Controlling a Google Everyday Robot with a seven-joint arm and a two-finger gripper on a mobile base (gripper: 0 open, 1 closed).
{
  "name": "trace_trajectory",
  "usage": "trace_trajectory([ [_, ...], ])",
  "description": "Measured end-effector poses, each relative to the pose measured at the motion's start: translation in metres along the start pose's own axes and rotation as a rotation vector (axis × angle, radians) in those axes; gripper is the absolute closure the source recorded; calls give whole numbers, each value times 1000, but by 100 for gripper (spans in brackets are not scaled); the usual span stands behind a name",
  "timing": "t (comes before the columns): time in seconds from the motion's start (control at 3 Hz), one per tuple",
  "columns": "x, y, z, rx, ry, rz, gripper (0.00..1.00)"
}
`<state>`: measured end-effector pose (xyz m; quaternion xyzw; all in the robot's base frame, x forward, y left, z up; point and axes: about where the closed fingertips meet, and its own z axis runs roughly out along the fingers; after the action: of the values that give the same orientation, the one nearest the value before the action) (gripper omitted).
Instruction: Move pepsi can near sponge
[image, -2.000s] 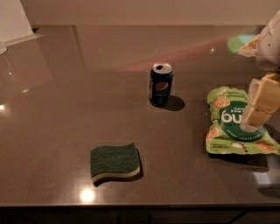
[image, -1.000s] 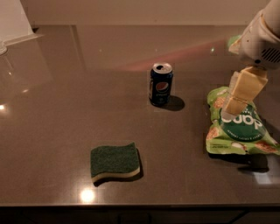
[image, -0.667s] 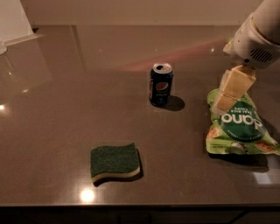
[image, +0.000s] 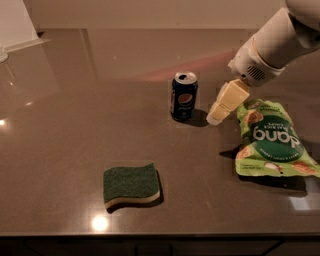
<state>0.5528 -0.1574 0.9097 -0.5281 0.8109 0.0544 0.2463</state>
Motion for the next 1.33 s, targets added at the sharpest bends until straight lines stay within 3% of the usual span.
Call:
trace_trajectory([
  [0.67,-29,-20,42,-28,-102,49,0],
  [1.33,-59,-9,58,-98,-199,49,1],
])
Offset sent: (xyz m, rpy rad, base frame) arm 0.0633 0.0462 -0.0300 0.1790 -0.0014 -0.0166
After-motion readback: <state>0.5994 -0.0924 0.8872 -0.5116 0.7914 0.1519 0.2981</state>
